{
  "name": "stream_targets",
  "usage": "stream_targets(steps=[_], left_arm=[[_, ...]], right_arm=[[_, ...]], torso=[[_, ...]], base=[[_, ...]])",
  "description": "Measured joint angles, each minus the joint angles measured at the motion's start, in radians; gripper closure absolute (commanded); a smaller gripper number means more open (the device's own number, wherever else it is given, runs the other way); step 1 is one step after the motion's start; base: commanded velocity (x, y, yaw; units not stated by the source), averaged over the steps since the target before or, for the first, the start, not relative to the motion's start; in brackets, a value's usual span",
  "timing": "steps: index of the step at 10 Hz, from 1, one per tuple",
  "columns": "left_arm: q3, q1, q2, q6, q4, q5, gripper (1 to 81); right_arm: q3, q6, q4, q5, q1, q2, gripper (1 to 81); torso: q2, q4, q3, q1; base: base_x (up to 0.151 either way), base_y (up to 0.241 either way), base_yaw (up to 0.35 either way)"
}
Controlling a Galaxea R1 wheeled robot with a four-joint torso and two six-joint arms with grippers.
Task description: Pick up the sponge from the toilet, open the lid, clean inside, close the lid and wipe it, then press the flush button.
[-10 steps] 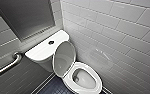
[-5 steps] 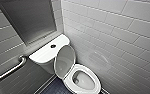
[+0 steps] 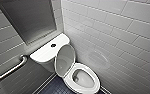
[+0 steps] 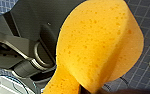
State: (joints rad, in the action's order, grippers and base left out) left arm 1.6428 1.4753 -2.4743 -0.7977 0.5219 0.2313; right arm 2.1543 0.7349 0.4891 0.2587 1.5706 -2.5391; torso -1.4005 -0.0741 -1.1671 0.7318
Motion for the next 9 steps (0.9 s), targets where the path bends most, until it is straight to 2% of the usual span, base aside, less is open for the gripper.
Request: stream_targets(steps=[3,4,5,6,8,9], left_arm=[[0.019,0.001,-0.012,0.009,0.001,0.001,1.0],[0.035,0.001,-0.02,0.013,0.001,0.0,1.0],[0.042,-0.007,-0.025,0.03,0.002,-0.003,1.0],[0.042,-0.027,-0.024,0.048,0.002,-0.004,1.0],[0.042,-0.076,-0.022,0.087,0.002,-0.006,1.0],[0.041,-0.1,-0.012,0.097,0.002,-0.016,1.0]], right_arm=[[0.113,-0.003,0.0,-0.082,-0.001,-0.086,81.1],[0.161,-0.037,-0.005,-0.127,-0.009,-0.133,81.1],[0.198,-0.11,-0.032,-0.166,-0.02,-0.166,81.1],[0.22,-0.223,-0.1,-0.207,-0.028,-0.176,81.1],[0.244,-0.52,-0.342,-0.25,-0.037,-0.171,81.1],[0.243,-0.622,-0.457,-0.239,-0.039,-0.177,81.1]], torso=[[-0.002,0.0,0.0,0.0],[-0.002,0.0,0.0,0.0],[-0.002,0.0,0.0,0.0],[-0.002,0.0,0.0,0.0],[-0.002,0.0,0.0,0.0],[-0.001,0.0,0.0,0.0]], base=[[0.0,0.0,0.0],[0.0,0.0,0.0],[0.0,0.0,0.0],[0.0,0.0,0.0],[0.0,0.0,0.0],[0.0,0.0,0.0]])
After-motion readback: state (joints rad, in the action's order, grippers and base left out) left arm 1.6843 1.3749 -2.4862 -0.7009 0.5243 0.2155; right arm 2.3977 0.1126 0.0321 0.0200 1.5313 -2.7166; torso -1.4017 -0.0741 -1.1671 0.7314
